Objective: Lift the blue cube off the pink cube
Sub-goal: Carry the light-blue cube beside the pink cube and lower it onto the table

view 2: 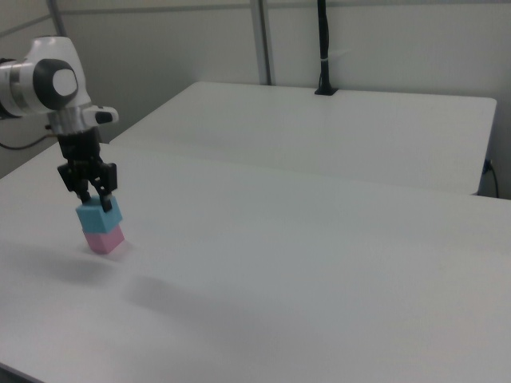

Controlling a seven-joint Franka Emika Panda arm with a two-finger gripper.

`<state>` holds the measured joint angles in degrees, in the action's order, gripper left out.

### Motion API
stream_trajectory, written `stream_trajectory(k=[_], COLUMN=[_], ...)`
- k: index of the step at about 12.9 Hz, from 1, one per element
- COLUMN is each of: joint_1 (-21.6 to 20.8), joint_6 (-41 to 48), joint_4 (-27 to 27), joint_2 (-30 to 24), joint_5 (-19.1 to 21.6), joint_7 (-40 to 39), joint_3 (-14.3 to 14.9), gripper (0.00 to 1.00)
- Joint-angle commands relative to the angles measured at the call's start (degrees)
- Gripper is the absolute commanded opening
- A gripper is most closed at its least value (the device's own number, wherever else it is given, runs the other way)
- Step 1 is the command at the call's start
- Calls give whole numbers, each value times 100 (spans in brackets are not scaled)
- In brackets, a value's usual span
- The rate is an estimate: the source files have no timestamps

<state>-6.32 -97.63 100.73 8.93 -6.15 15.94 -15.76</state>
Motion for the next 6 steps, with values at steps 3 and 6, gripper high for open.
stream_trajectory(k=[3, 6], joint_1=[289, 403], joint_6=[-98, -763], joint_4=[1290, 1528], joint_2=[-190, -138], joint_5=[-782, -791], joint_7=[-346, -346], joint_3=[248, 504], gripper=[52, 52])
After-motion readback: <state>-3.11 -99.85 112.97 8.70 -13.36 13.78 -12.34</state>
